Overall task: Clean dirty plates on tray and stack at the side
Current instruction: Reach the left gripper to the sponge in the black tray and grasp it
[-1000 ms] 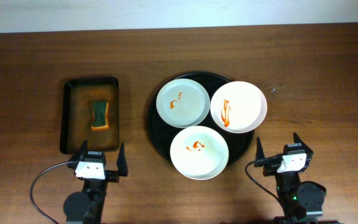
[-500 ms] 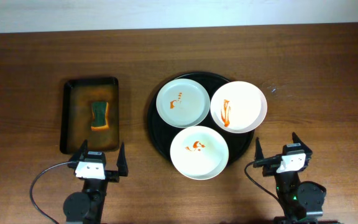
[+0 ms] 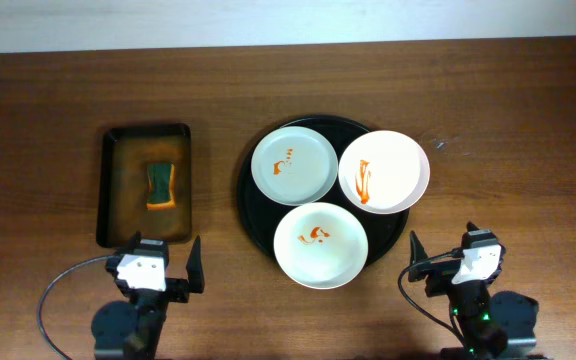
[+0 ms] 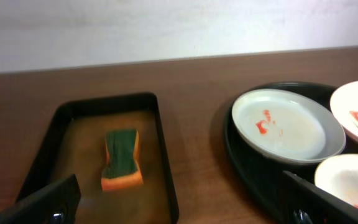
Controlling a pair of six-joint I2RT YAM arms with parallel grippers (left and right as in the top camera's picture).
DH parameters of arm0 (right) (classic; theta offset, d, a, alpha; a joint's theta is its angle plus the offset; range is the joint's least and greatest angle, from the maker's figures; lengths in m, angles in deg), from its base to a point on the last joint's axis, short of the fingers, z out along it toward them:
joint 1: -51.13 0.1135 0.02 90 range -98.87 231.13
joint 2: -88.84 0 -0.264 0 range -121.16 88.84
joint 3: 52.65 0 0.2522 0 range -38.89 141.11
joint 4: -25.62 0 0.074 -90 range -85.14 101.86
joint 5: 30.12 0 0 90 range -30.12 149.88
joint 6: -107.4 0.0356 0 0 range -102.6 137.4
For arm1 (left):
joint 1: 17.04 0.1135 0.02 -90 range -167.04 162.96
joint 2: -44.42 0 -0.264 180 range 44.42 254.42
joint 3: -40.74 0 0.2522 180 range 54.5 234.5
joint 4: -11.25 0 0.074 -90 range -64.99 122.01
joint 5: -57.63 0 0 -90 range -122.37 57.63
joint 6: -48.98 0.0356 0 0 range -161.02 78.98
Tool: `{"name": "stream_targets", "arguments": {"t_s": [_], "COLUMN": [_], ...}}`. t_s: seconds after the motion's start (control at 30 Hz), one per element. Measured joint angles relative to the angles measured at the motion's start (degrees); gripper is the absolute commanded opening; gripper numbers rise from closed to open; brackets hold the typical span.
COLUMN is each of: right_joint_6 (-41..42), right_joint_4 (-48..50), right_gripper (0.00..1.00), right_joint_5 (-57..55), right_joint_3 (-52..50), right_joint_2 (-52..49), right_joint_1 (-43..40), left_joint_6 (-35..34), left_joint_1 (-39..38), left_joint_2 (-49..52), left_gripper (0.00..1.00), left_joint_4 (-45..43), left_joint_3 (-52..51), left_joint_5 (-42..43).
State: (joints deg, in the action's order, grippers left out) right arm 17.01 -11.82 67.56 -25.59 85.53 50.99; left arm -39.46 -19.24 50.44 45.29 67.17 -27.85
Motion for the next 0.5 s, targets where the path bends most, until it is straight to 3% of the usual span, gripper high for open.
{"name": "stream_targets", "arguments": {"t_s": [0.3,0.5], "right_joint_6": [1.9,2.1], "right_joint_4": [-14.8,-29.2], "right_gripper": [0.99,0.99], "right_joint_5": [0.4,0.4], "right_joint_3": [18.8,37.3], "right_joint_2": [-21.0,-43.3], "right_joint_1": [0.0,0.0], "left_joint_6": [0.2,0.2], "left_joint_1": [0.0,0.0], "left_joint_2": [25.4,43.6], "left_gripper": [0.99,0.99], "left_joint_4": [8.6,23.9], "left_joint_3": [17.9,36.1], "left_joint_5": [0.0,0.0]}}
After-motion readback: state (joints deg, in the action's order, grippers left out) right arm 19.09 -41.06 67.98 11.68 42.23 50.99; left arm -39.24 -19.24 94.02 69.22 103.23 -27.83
